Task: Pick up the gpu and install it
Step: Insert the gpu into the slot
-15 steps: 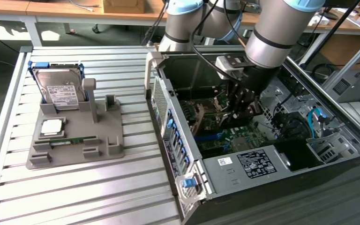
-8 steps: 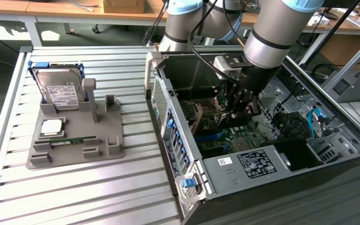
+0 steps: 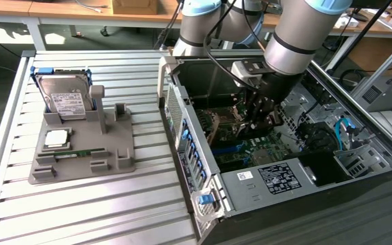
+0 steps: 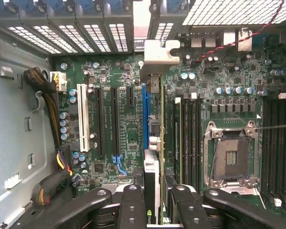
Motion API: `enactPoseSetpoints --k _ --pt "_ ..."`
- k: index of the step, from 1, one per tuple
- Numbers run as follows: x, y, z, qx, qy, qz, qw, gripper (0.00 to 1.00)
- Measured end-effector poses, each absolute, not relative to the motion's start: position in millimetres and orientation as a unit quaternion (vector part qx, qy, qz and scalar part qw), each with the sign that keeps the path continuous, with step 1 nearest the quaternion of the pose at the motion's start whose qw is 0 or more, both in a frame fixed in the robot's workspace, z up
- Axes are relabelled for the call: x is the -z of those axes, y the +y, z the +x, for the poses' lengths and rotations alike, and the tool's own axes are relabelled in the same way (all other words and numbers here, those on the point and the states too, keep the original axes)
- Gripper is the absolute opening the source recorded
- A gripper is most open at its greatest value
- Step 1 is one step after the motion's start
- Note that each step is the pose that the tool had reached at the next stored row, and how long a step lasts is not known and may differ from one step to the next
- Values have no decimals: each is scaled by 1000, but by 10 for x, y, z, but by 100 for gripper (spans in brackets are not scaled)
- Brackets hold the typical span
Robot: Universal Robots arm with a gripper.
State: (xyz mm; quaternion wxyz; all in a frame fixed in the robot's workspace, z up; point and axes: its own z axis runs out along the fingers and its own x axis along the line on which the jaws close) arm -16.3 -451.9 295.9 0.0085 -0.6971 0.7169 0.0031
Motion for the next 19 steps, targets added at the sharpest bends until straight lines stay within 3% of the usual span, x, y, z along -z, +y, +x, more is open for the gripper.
enactPoseSetpoints --k 19 --pt "-2877 -4623 -379 -3 717 -697 8 27"
